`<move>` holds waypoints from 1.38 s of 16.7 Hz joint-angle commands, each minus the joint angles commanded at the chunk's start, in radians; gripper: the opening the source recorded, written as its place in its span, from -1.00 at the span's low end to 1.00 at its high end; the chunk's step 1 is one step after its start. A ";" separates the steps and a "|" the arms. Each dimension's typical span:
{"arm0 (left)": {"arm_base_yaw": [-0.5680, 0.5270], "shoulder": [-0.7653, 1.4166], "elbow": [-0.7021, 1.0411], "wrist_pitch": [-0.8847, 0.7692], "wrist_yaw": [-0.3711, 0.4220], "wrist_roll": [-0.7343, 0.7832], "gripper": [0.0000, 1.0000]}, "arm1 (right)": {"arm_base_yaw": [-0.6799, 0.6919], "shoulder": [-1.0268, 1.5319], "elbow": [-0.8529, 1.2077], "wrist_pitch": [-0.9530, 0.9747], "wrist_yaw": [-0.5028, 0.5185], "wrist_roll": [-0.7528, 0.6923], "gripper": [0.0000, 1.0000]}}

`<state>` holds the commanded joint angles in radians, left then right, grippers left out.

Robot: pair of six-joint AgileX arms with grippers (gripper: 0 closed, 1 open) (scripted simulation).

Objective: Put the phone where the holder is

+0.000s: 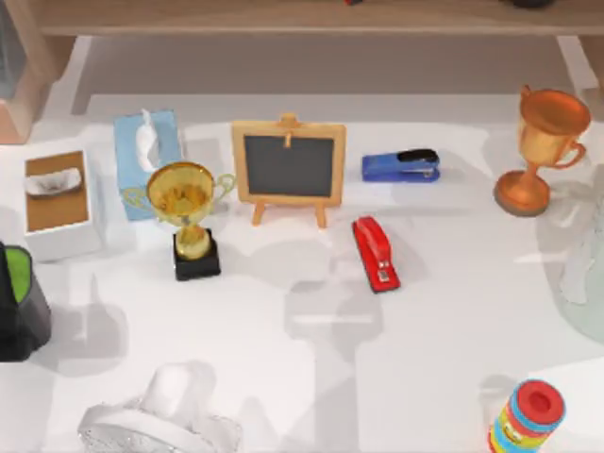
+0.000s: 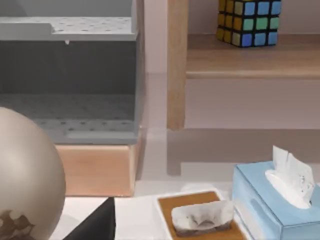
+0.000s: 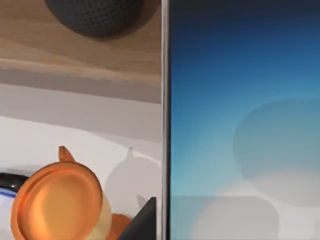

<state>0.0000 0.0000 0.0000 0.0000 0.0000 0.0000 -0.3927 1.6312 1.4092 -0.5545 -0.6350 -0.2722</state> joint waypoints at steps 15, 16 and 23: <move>0.000 0.000 0.000 0.000 0.000 0.000 1.00 | -0.613 0.053 -0.242 0.091 -0.350 -0.599 -1.00; 0.000 0.000 0.000 0.000 0.000 0.000 1.00 | -0.613 0.053 -0.242 0.091 -0.350 -0.599 -1.00; 0.000 0.000 0.000 0.000 0.000 0.000 1.00 | -0.596 0.050 -0.239 0.115 -0.333 -0.586 -1.00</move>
<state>0.0000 0.0000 0.0000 0.0000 0.0000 0.0000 -0.9886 1.6807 1.1698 -0.4392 -0.9677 -0.8583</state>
